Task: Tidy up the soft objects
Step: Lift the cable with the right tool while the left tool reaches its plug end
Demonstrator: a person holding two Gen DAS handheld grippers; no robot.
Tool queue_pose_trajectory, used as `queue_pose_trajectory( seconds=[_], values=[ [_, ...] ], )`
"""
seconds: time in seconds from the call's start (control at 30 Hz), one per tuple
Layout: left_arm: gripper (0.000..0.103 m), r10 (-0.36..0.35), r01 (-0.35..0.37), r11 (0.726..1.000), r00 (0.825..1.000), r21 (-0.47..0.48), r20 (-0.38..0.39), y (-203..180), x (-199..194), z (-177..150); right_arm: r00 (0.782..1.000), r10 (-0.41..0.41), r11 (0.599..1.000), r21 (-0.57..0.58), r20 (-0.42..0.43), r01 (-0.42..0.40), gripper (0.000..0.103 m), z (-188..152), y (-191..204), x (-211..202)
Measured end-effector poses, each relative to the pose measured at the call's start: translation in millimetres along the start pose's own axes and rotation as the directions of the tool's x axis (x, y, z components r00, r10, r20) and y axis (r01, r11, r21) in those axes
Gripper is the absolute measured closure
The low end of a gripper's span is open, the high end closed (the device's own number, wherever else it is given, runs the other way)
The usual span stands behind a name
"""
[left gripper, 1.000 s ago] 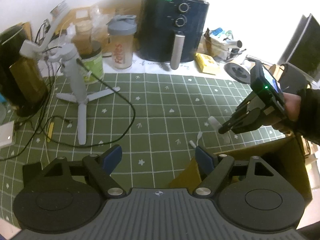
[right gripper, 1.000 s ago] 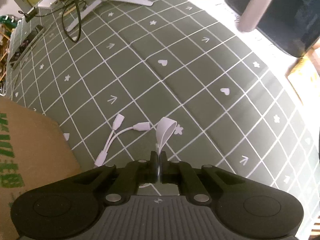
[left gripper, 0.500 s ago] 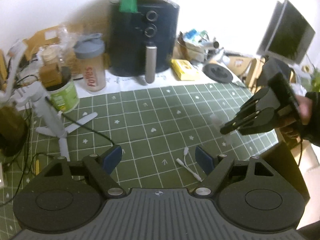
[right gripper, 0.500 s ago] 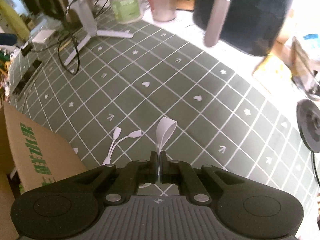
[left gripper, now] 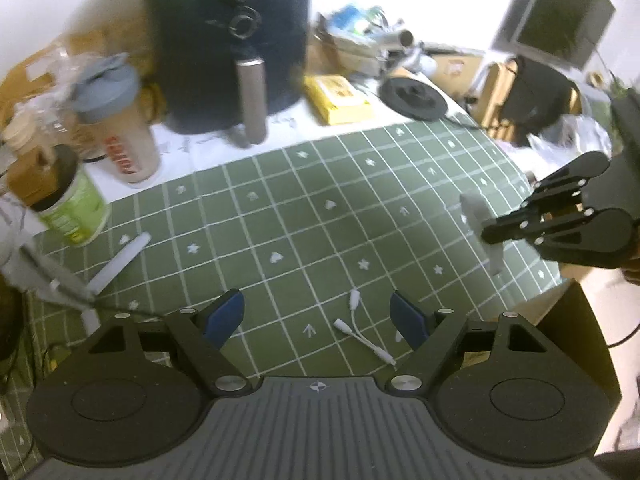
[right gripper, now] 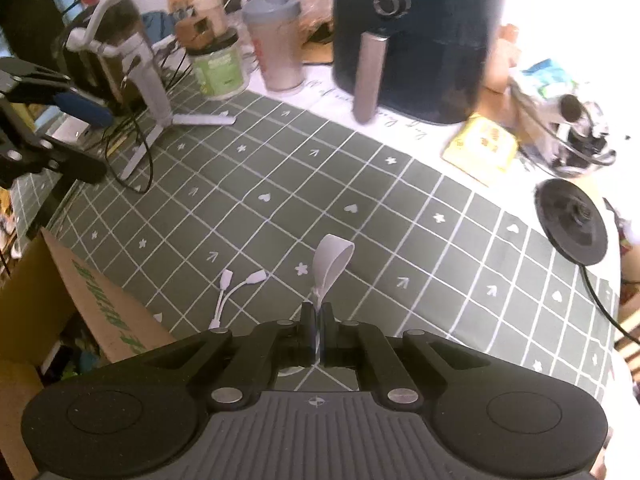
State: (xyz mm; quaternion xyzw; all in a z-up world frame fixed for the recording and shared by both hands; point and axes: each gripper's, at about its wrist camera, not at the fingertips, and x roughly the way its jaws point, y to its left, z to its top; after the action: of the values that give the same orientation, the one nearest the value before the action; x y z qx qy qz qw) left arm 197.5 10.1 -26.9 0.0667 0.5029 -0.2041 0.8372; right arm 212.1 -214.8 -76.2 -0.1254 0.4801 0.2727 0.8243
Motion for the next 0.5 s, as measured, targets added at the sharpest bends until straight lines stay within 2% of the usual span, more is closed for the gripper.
queue_pose_trajectory(
  seconds=[0.17,0.27,0.4,0.5],
  values=[
    [0.024,-0.042,0.046,0.998,0.996,0.052,-0.077,-4.1,20.1,12.3,0.999,-0.024,0.998,0.061,0.039,0.022,0.099,-10.7,-7.4,-19.7],
    [0.029,-0.049,0.059,0.996,0.988,0.062,-0.149,-5.6,35.0,20.6,0.998,-0.037,0.995,0.094,0.059,0.032,0.099,-16.2,-11.3,-30.0],
    [0.033,-0.067,0.068,0.998,0.955,-0.005,-0.288,-0.8,63.3,32.3,0.995,-0.062,0.991,0.125,0.076,0.052,0.099,-23.0,-15.5,-41.5],
    [0.034,-0.134,0.102,0.989,0.913,-0.102,-0.386,6.5,87.3,38.7,0.993,-0.074,0.988,0.145,0.087,0.061,0.099,-27.5,-17.7,-47.6]
  ],
)
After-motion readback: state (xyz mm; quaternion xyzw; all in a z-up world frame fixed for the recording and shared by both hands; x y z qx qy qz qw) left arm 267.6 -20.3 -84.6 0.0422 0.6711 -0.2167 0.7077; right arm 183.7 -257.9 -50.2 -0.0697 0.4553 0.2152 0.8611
